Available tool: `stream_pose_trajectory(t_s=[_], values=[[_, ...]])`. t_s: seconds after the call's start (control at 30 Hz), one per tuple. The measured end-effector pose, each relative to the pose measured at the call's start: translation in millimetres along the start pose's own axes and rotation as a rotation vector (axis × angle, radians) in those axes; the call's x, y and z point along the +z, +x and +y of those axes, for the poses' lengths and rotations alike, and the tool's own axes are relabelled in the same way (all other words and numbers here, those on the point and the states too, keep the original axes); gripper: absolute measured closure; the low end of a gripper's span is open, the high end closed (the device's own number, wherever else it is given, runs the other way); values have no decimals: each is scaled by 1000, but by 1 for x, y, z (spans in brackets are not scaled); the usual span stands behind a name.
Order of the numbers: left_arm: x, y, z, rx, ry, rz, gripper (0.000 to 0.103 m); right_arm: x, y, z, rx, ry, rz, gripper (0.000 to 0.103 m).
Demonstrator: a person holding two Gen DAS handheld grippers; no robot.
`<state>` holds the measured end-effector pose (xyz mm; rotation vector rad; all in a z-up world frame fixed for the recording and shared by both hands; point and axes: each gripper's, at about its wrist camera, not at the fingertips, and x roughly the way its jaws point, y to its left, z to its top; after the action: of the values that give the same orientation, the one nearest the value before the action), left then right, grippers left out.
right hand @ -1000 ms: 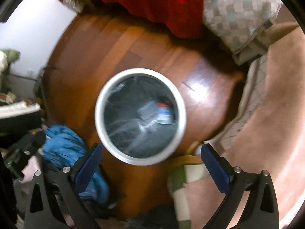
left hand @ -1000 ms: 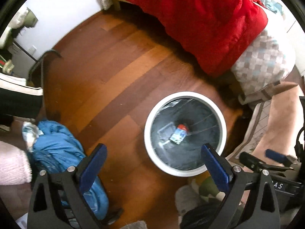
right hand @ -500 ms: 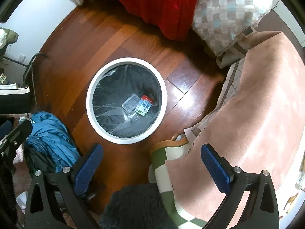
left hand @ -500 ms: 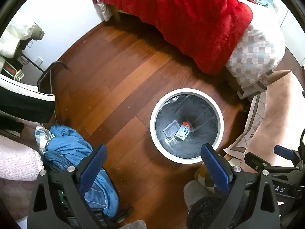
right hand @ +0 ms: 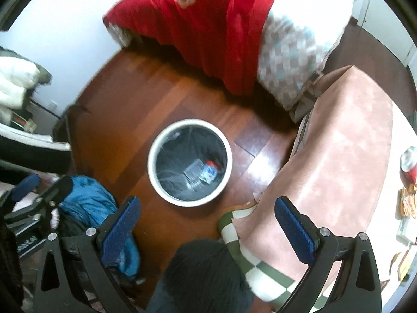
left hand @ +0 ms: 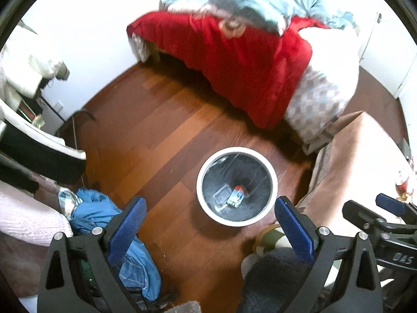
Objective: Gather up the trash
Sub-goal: 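Withdraw both tools from the bin back toward the table, then grasp the torn white box with the left tool while the right tool grasps the yellow box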
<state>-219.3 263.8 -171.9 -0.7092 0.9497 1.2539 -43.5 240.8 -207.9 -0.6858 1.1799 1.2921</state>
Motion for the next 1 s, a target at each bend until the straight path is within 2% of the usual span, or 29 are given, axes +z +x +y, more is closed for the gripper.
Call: stream_pose_trajectory(t_s=[0.23,0.33,0.4,0.53,0.67,0.73,0.8,0.9,1.0], values=[[-18,-61,-43,-71,66,-100,3,-34,-105,-35,64,76,-165,0],[-33,-68,-75,-118,99,-108,3,-62,-137,-71,42,150,-208,0],[-48,-63,-103,-154,132,-86,3,-91,-151,-106,13,233,-214,0],[-83,-34,-179,-232,247,21,3,-149,-148,-183,-32,404,-163,0],[-118,-1,-259,-246,378,73,3,-216,-130,-275,-89,618,-68,0],[-130,20,-295,-249,428,113,3,-252,-121,-322,-92,757,-48,0],[-141,30,-321,-249,464,135,3,-278,-117,-364,-111,840,-36,0],[-150,40,-366,-226,522,138,3,-283,-108,-403,-185,785,38,0],[-153,41,-405,-212,560,98,3,-265,-100,-439,-295,639,117,0]])
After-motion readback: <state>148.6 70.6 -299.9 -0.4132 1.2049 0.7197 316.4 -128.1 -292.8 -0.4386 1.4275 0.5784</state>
